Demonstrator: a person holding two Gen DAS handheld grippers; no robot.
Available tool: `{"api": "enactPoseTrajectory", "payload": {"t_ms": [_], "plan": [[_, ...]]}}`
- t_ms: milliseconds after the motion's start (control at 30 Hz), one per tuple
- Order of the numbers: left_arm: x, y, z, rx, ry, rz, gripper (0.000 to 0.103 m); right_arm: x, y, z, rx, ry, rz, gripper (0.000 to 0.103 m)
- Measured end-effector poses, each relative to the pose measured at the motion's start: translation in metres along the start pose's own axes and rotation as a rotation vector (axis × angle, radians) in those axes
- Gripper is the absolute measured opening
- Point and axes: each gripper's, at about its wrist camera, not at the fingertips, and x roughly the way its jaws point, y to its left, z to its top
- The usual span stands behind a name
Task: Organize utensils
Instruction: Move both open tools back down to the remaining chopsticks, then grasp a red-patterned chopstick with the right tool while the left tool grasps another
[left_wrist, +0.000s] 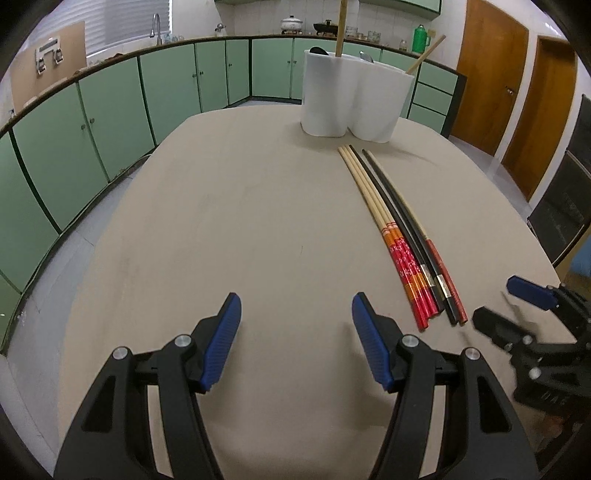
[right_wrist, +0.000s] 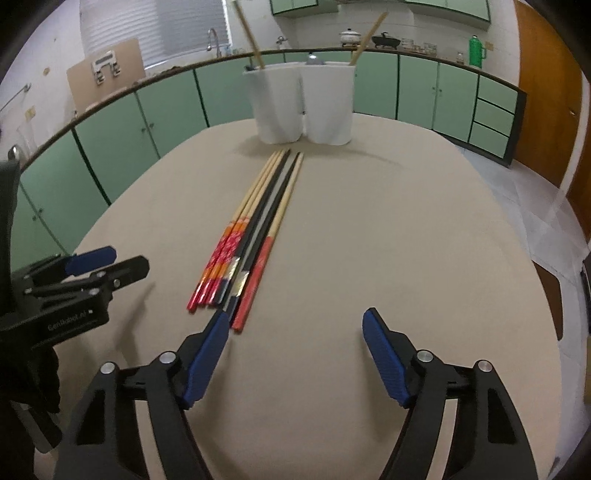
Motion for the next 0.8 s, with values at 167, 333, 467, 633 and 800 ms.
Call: {"api": "enactPoseTrajectory", "payload": {"t_ms": [167,333,467,633,800], "plan": [[-0.001,-0.004,0.000,-0.001,-0.002,-0.007,0.061,0.008,0.007,-0.002,-0.032,0.027,-0.027,0.071],[-0.002,-0.007,-0.001,0.002,-0.001,-0.011,0.062,0.005,-0.004,-0.001,-0.013,0.026,-0.080,0.069],[-0.002,-0.008,-0.002,0.003,-0.003,-0.010,0.062,-0.002,-0.015,-0.001,0.015,0.010,-0.064,0.069],[-0.003,-0.008,-0.003,0.002,-0.001,-0.009,0.062,-0.001,-0.007,-0.003,0.007,0.018,-0.004,0.051],[-0.006,-0.011,-0.003,0.010,-0.003,-0.016,0.063,0.003,0.003,0.000,-0.033,0.019,-0.007,0.016]]}}
